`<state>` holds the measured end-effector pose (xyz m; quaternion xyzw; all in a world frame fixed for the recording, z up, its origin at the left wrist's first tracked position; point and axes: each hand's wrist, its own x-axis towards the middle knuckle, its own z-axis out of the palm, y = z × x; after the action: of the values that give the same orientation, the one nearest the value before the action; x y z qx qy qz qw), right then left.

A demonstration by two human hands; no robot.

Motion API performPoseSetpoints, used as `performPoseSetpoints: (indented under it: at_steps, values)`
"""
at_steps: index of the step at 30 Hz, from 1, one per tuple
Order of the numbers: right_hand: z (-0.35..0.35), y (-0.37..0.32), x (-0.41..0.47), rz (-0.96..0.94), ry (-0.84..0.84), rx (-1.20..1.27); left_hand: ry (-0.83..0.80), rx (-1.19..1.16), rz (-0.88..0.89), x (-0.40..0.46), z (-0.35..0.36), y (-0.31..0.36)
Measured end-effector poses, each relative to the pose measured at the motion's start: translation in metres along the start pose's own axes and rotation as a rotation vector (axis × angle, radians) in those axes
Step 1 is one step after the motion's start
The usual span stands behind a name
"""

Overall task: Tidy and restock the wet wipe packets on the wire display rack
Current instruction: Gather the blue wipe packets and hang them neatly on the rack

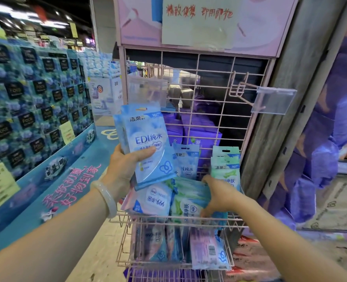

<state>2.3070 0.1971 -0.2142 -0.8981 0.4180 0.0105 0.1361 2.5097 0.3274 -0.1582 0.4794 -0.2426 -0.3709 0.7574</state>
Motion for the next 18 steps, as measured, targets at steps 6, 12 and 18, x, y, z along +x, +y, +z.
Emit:
performPoseSetpoints:
  at_steps: [6, 12, 18]
  values:
    - [-0.007, 0.035, -0.027, -0.025, 0.245, 0.408, -0.028, -0.037, -0.016, 0.003, 0.001, -0.002]
    - [0.009, 0.058, -0.045, 0.172, 0.413, 0.940, -0.075, -0.066, -0.016, 0.003, 0.011, -0.010]
    - [0.011, 0.040, -0.049, 0.433, 0.281, 0.392, -0.097, -0.048, -0.012, -0.001, 0.013, -0.017]
